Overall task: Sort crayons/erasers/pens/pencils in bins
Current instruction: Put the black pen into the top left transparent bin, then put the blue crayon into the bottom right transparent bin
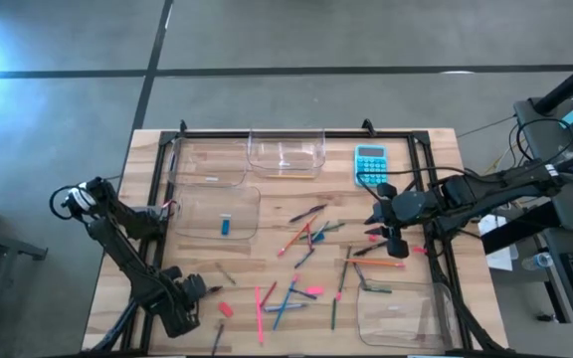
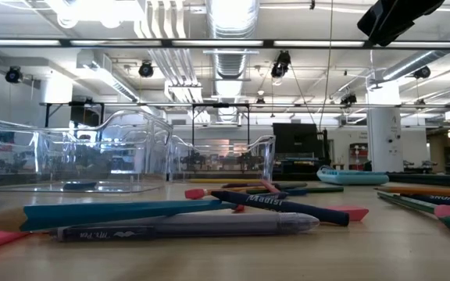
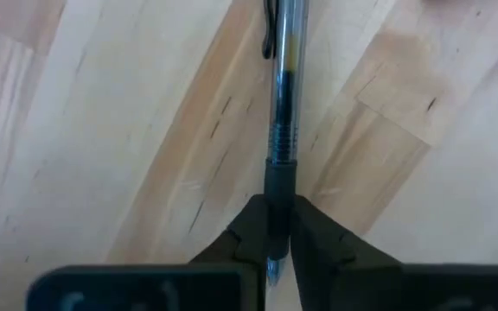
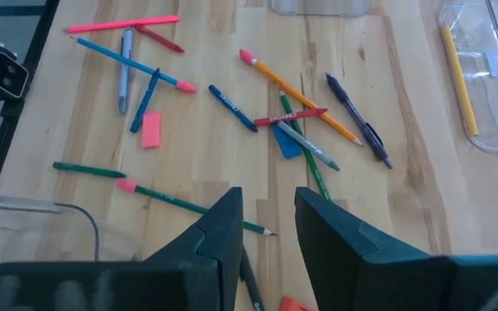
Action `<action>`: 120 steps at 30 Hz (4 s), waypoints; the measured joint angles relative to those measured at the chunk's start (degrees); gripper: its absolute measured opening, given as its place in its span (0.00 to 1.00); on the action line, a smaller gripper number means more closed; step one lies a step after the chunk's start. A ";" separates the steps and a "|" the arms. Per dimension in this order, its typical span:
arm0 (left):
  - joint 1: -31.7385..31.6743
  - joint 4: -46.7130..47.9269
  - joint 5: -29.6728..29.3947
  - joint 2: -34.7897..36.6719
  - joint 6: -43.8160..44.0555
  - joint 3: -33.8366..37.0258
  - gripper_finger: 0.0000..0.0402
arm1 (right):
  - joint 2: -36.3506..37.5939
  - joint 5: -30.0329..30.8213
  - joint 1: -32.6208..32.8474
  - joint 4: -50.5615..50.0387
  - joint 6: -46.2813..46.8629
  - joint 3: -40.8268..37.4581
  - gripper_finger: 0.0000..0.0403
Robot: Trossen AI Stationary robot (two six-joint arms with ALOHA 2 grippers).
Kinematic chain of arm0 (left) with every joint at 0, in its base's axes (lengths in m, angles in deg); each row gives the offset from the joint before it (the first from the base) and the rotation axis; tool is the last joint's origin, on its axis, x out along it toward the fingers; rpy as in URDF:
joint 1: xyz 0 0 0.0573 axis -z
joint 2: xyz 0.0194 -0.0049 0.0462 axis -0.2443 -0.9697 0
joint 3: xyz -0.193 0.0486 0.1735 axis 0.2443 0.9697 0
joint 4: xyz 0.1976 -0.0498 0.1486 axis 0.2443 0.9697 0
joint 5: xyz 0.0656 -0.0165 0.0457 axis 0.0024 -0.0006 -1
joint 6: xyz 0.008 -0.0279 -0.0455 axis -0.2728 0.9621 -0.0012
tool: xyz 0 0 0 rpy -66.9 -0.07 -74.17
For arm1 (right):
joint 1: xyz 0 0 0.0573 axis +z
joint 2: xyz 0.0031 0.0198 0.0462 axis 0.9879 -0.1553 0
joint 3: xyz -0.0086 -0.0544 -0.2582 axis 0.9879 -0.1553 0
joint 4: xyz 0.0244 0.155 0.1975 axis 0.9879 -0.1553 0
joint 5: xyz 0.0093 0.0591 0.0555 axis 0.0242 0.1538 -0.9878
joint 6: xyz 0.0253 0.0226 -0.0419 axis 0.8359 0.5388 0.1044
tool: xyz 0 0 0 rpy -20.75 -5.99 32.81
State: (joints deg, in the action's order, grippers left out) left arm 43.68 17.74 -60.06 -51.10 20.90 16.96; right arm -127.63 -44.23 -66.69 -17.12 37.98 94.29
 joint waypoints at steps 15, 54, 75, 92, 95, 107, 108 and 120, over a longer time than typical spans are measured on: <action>-2.39 8.42 -22.72 14.60 -9.57 -6.48 0.03 | -0.02 0.17 0.00 1.47 -1.51 -0.01 0.25; -80.44 12.74 -19.11 33.43 -67.34 -12.39 0.45 | -0.33 0.94 0.00 4.84 -3.65 -0.94 0.25; -22.77 -8.22 -27.34 22.96 -54.10 -7.85 0.27 | -1.49 0.42 0.02 15.39 -5.04 -7.11 0.25; -11.63 6.09 -6.10 0.18 -6.99 -22.04 0.22 | -1.44 0.42 0.02 15.40 -5.71 -7.02 0.25; -11.53 5.97 -4.16 -0.71 -1.20 -22.91 0.22 | -1.38 0.34 0.02 13.40 -6.63 -6.46 0.25; -7.64 6.10 -4.91 -0.83 12.57 -24.29 0.22 | 0.69 -1.11 0.02 3.23 -10.16 -0.29 0.25; -7.59 6.08 -5.03 -1.11 13.14 -24.28 0.22 | 0.98 -1.14 0.02 3.27 -10.52 -0.29 0.25; -7.43 0.97 -4.76 -7.76 13.92 -26.30 0.22 | 1.62 -1.14 0.02 3.36 -8.44 -0.87 0.25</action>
State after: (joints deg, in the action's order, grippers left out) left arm 36.25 18.71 -64.82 -58.86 34.82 -9.33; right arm -126.01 -45.36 -66.67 -13.77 29.54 93.42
